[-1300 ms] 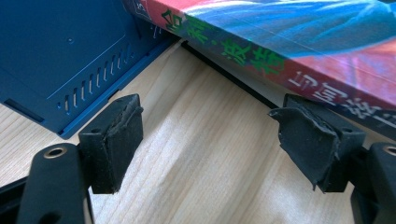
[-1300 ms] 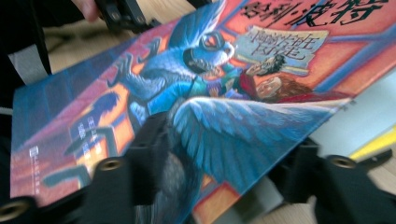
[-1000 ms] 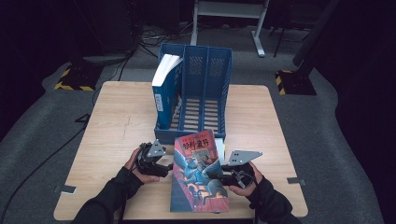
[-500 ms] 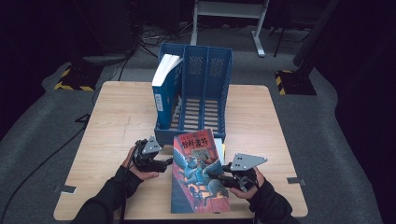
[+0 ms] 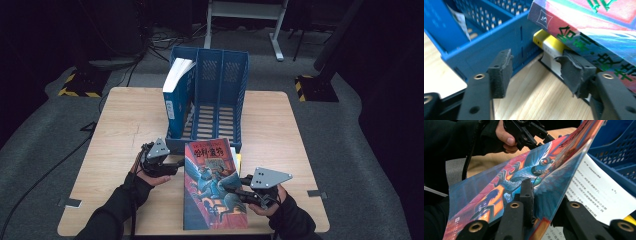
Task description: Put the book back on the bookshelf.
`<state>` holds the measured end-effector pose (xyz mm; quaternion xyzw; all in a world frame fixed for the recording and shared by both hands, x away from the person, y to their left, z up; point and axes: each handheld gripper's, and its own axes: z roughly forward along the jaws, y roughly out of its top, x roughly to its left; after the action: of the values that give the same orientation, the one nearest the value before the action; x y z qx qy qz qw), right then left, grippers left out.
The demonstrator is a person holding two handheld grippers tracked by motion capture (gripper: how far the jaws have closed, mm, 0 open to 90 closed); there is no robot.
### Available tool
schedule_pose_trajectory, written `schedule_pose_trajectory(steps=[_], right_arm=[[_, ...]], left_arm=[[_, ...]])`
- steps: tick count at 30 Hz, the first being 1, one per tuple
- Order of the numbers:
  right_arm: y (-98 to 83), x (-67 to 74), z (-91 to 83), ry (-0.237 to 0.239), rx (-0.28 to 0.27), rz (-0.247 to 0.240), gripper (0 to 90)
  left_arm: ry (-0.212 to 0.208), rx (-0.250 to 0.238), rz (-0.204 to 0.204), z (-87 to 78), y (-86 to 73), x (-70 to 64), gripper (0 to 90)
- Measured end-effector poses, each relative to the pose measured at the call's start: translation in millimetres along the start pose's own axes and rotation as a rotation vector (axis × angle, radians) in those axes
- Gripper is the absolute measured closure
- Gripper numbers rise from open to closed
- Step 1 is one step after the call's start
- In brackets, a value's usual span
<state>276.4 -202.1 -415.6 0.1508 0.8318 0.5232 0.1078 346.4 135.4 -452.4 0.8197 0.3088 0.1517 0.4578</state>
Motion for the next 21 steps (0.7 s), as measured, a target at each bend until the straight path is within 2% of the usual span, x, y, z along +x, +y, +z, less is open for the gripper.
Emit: schedule_pose_trajectory(steps=[6,8,12,17,20,21], right_arm=[[3.6,2.7,-5.6,-0.006,-0.018,-0.028,76.2],[4.7,2.5,-7.1,-0.006,-0.022,-0.031,76.0],[5.9,1.1,-10.4,0.003,-0.049,-0.032,75.3],[7.4,0.7,-14.5,0.014,-0.068,-0.049,75.1],[7.7,3.3,-15.7,0.035,-0.065,-0.066,75.5],[8.2,5.6,-15.3,0.028,-0.056,-0.078,75.7]], left_arm=[[-0.059,-0.047,-0.004,-6.8,4.6,-0.9,55.8],[-0.085,-0.068,0.012,-8.9,7.7,-1.8,65.4],[-0.126,-0.101,0.013,-9.4,14.0,-2.6,76.2],[-0.169,-0.128,0.034,-8.3,21.1,-5.0,85.2],[-0.18,-0.132,0.043,-8.1,23.3,-7.5,85.9],[-0.18,-0.131,0.045,-8.4,23.7,-7.9,86.4]])
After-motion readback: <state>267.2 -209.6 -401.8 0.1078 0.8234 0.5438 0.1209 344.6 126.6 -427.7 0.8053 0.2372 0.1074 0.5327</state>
